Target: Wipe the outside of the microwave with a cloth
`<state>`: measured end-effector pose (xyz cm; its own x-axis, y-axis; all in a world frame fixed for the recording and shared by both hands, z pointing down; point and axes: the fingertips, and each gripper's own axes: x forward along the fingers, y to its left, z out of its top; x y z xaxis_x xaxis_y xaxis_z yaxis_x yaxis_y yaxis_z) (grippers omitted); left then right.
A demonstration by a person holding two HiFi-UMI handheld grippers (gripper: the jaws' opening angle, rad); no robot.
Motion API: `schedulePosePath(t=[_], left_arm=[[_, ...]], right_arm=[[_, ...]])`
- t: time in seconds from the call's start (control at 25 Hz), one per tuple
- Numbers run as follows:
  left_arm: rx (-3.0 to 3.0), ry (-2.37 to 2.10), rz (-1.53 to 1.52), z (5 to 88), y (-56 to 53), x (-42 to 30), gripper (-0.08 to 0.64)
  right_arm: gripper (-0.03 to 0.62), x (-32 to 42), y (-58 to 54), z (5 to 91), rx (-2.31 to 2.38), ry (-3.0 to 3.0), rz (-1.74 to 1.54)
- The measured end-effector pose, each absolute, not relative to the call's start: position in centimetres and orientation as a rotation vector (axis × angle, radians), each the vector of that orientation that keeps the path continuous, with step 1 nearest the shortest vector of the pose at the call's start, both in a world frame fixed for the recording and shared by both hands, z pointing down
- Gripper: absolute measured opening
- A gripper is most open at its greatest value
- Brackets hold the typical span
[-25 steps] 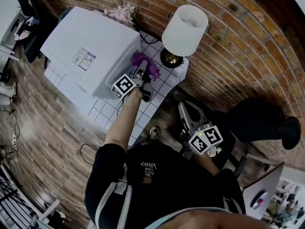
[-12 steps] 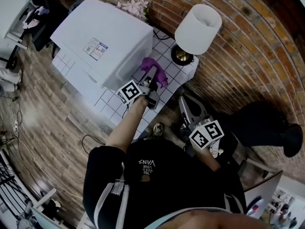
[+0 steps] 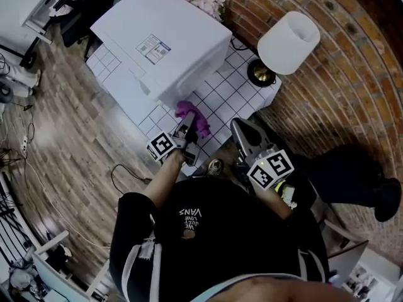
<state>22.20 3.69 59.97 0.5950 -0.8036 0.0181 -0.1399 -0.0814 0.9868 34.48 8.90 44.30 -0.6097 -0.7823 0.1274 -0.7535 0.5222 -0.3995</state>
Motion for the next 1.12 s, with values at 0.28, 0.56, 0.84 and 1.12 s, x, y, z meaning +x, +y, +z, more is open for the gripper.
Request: schedulePosePath(t=[0.28, 0.56, 0.84, 1.12], left_arm=[[1.574, -0.877, -0.611, 62.5, 3.6, 19.6, 0.140], [1.611, -0.807, -0.587, 62.5, -0.3, 24.4, 0.140], [1.634, -0.756, -0.594, 62.0, -4.9, 30.3, 0.140], [1.614, -0.745, -0.629, 61.7, -9.0, 34.6, 0.140]], right_arm=[[0.003, 34.3, 9.0, 44.2, -1.366, 2.682, -0.649], [0.005, 37.3, 9.6, 44.5, -1.473, 2.627, -0.649], [0.005, 41.8, 10.6, 45.1, -1.607, 2.546, -0.656], [0.003, 45.3, 11.4, 45.6, -1.698, 2.491, -0.673]])
